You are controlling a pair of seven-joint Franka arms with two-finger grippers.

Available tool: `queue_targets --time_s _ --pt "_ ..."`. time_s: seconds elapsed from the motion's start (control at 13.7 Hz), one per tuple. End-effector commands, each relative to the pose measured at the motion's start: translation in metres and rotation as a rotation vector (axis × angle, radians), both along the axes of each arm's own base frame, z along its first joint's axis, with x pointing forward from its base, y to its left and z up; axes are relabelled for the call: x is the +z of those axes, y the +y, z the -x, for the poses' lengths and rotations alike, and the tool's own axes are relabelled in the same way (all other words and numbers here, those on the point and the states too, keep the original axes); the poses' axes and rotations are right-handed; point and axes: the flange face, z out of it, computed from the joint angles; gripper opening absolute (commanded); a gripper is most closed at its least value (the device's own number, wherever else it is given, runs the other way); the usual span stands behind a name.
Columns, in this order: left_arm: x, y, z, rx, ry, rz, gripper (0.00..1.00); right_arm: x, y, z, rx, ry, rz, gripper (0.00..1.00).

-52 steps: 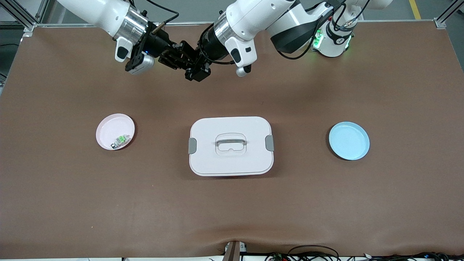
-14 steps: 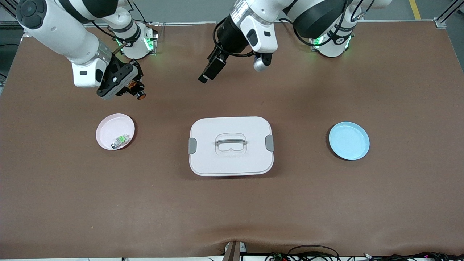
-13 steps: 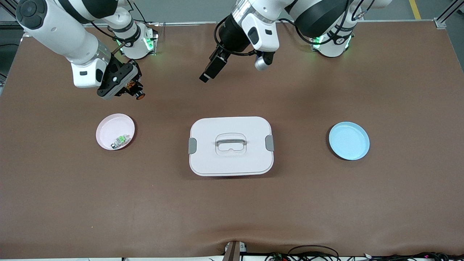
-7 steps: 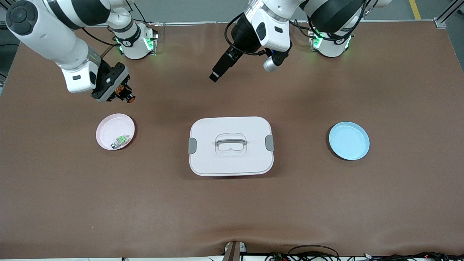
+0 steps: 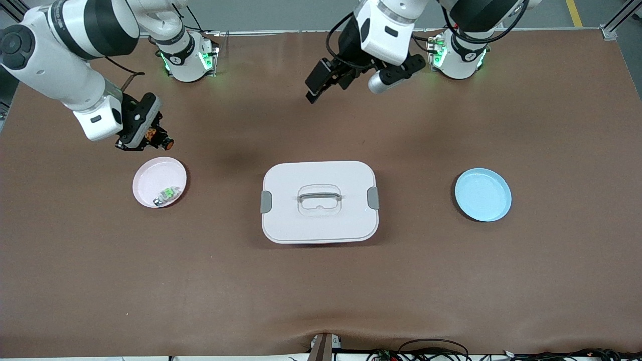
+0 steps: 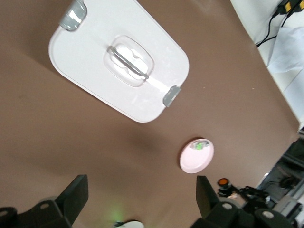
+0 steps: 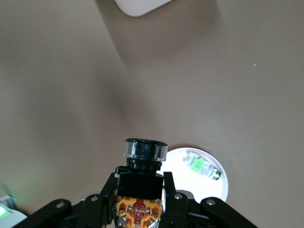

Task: Transfer orange switch to right arm and place
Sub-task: 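Carry the switch with the right gripper toward the pink plate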

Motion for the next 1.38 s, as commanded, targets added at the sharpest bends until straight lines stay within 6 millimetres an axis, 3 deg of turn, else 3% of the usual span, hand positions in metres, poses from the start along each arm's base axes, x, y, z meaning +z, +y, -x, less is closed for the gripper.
queue_targets --time_s 0.0,0.22,0.58,0.8,1.09,1.16,1.31 --pt "0.01 0.026 0.001 -0.121 -0.044 -0.081 1.0 -0.016 -0.034 0.003 0.073 -0.015 0.007 0.0" --pt "0.018 0.056 0.005 -0.328 -0.079 -0.17 1.0 -0.034 -0.05 0.011 0.122 0.014 0.0 0.0" --pt "0.028 0.137 -0.007 -0.568 -0.072 -0.278 1.0 -0.066 -0.085 0.015 0.237 0.02 -0.05 0.0" --pt "0.035 0.199 -0.02 -0.579 -0.057 -0.313 1.0 -0.101 -0.122 0.017 0.328 -0.012 -0.166 0.0" --pt "0.024 0.305 -0.048 -0.569 -0.039 -0.33 1.0 -0.157 -0.186 0.033 0.383 -0.061 -0.292 0.0" --pt "0.022 0.329 -0.055 -0.557 -0.046 -0.33 1.0 -0.166 -0.195 0.036 0.384 -0.067 -0.288 0.0" --pt "0.005 0.375 -0.066 -0.552 -0.058 -0.332 1.0 -0.177 -0.193 0.043 0.367 -0.067 -0.271 0.0"
